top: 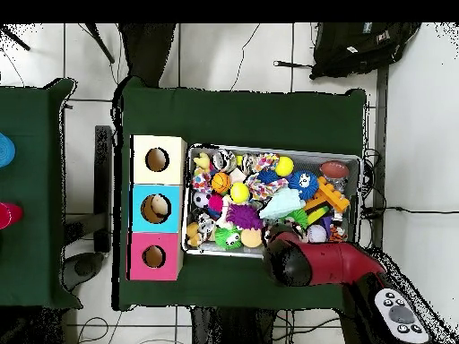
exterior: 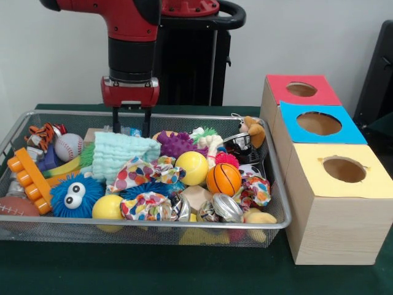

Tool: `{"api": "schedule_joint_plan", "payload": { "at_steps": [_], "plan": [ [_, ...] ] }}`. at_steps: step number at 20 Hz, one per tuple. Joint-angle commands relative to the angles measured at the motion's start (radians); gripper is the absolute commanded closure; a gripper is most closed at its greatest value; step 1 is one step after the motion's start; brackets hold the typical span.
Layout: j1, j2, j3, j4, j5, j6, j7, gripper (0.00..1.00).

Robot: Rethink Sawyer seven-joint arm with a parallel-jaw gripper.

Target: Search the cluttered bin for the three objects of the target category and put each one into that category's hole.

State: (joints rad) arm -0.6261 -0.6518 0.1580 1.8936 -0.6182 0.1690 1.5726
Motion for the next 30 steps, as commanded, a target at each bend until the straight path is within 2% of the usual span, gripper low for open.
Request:
{"api": "schedule_joint_plan", "payload": {
  "at_steps": [1, 20, 22, 27, 30],
  "plan": [
    [-0.019, 0.001, 0.032, -0.050, -0.067, 0.023, -0.001, 0.00],
    [0.011, 0.088, -0.042, -0.050, -0.180, -0.071, 0.069, 0.00],
    [0.011, 0.101, -0.049, -0.052, -0.178, -0.071, 0.078, 0.00],
    [0.060, 0.122, -0.144, -0.064, -0.121, -0.077, 0.174, 0.00],
    [0.090, 0.114, -0.190, -0.063, -0.092, -0.085, 0.201, 0.00]
  ]
}}
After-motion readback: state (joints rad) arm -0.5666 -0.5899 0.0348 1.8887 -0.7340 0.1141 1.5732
